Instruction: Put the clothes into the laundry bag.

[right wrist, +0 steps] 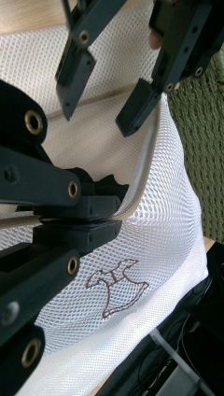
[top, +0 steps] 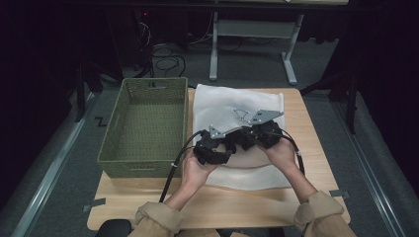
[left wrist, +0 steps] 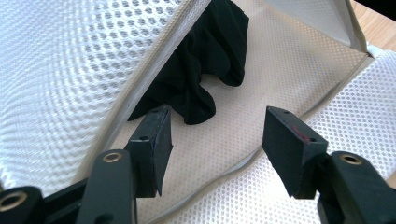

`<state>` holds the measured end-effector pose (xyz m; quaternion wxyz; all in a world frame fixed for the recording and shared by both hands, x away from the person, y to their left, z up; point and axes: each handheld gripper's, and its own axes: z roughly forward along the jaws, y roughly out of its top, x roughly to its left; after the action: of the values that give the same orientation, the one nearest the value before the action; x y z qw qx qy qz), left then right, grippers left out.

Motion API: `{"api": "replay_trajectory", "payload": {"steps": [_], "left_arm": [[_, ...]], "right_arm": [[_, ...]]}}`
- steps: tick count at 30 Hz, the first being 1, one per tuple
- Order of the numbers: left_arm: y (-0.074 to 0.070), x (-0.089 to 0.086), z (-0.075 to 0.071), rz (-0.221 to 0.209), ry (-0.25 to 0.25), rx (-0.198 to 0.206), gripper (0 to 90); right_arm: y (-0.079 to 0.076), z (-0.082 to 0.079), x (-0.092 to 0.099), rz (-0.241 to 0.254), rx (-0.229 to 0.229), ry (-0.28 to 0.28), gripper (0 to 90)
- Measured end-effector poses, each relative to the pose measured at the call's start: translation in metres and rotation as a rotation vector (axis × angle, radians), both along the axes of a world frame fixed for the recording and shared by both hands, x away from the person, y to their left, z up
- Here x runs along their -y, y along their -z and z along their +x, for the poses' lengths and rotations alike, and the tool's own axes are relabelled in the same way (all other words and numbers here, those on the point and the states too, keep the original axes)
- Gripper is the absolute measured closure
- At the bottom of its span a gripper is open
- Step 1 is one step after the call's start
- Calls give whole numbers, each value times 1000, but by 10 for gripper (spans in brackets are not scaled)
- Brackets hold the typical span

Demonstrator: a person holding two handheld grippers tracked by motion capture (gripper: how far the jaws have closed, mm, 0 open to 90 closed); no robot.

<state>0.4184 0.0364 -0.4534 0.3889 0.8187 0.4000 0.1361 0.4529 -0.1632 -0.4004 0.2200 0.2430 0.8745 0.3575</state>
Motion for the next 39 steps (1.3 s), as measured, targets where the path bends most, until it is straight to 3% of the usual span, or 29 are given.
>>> {"api": "replay_trajectory", "payload": {"steps": [11, 13, 15, 19, 30, 33, 39], "left_arm": [[-11, -7, -10, 32, 33, 27, 405], [-13, -8, -11, 49, 28, 43, 404], [-15, -8, -13, 92, 18, 78, 401], [-18, -10, -14, 98, 15, 82, 399], [-16, -2, 1, 160, -31, 118, 403], [-14, 3, 5, 227, -54, 153, 409], [-10, 6, 12, 242, -66, 155, 461]], "right_arm": [[0, -3, 2, -3, 3, 0, 884], [0, -3, 2, 3, 3, 4, 884], [0, -3, 4, -2, 8, -1, 884], [0, -4, 5, -5, 5, 6, 884], [0, -6, 6, 0, 4, -1, 883], [1, -7, 7, 0, -6, 4, 883], [5, -8, 11, 6, -5, -7, 882]]}}
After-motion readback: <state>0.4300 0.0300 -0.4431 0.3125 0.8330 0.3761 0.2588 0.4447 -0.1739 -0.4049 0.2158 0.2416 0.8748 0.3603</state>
